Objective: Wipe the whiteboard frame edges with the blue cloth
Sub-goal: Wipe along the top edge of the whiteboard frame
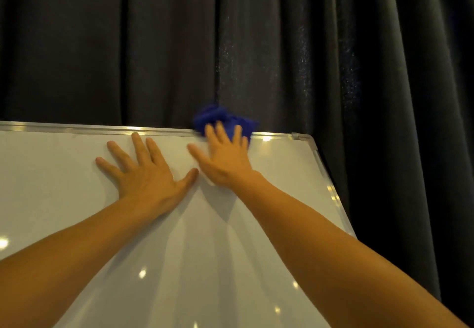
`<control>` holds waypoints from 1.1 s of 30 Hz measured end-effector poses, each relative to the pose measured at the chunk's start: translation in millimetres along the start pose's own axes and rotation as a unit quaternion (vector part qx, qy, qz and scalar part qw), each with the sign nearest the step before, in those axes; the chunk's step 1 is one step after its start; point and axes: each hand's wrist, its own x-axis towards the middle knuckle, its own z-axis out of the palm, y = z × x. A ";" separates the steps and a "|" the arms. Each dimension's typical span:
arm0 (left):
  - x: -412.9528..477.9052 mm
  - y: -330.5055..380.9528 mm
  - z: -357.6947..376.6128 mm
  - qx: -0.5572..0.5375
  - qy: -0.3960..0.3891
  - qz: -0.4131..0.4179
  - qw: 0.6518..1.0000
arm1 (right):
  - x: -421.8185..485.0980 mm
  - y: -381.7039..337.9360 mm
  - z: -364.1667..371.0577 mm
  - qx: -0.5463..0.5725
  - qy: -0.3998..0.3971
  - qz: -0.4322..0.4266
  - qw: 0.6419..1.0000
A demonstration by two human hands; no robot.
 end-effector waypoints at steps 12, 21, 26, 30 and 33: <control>-6.1 59.7 15.3 -0.001 0.019 0.093 0.996 | -28.8 110.7 -21.1 -0.031 0.105 0.241 0.964; -15.7 150.0 25.2 0.034 -0.006 0.147 0.989 | -31.2 148.8 -43.3 -0.118 0.085 0.007 0.989; -31.0 162.7 39.7 0.054 0.004 0.172 0.984 | -27.8 176.8 -44.1 -0.094 0.039 0.041 0.994; -35.7 170.9 39.3 0.060 -0.004 0.166 0.984 | -19.9 178.0 -47.2 -0.040 0.045 0.176 0.983; -30.9 178.5 38.5 0.047 0.005 0.174 0.984 | -20.3 173.7 -47.3 -0.065 0.031 0.077 0.994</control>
